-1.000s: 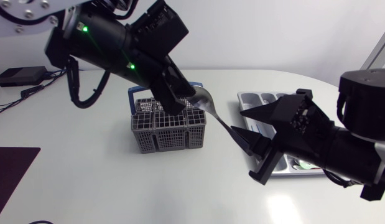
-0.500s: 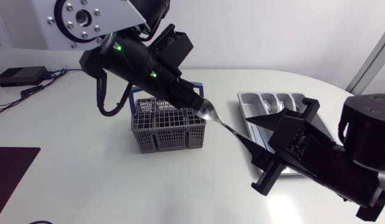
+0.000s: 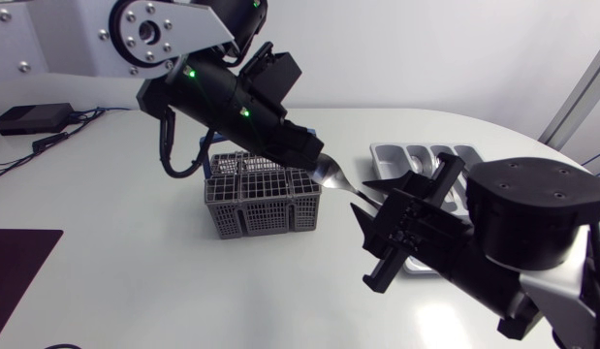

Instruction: Unload the cutlery basket into the drawer organizer.

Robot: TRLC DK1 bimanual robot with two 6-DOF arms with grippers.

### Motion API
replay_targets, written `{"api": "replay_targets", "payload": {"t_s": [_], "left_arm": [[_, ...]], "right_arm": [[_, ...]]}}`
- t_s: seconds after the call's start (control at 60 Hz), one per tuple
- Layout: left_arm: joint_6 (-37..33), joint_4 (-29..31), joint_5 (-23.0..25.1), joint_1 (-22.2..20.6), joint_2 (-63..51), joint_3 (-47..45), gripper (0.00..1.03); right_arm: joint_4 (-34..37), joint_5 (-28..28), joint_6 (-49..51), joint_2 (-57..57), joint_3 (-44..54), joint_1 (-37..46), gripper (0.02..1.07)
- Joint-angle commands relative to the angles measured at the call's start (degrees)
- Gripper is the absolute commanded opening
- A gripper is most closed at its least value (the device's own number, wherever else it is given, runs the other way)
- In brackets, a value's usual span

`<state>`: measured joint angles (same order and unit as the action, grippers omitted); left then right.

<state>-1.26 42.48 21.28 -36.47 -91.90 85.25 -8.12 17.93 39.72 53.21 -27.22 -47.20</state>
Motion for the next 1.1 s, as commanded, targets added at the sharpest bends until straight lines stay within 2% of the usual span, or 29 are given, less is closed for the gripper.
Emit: {"api": "replay_targets", "payload": {"t_s": [0.0, 0.15, 0.433, 0.6, 0.983, 1.05, 1.083], "left_arm": [[1.6, 0.1, 1.3, 0.9, -0.7, 2.6, 0.03], [1.5, 0.2, 1.7, 1.3, -0.7, 2.6, 0.03], [1.6, 0.9, 2.8, 1.6, -0.3, 2.4, 0.03], [1.5, 1.0, 2.8, 1.8, -0.2, 2.2, 0.03], [1.5, 0.9, 2.8, 2.4, -0.3, 2.3, 0.03], [1.5, 0.9, 2.8, 2.5, -0.3, 3.0, 0.07], [1.5, 0.9, 2.8, 2.6, -0.2, 3.5, 0.12]], "right_arm": [[-2.0, 1.0, 1.8, 1.8, 1.7, -0.4, 0.42], [-3.7, 1.9, 2.2, 3.8, 1.5, -0.3, 0.29], [-5.5, 2.4, 3.3, 6.7, -0.3, 1.2, 0.29], [-5.5, 2.9, 3.6, 7.2, -1.2, 1.3, 0.13], [-4.4, 3.0, 3.7, 7.6, -1.9, 1.3, 0.09], [-4.3, 3.0, 3.6, 7.6, -1.7, 1.2, 0.09], [-4.3, 3.0, 3.6, 7.5, -1.5, 1.3, 0.09]]}}
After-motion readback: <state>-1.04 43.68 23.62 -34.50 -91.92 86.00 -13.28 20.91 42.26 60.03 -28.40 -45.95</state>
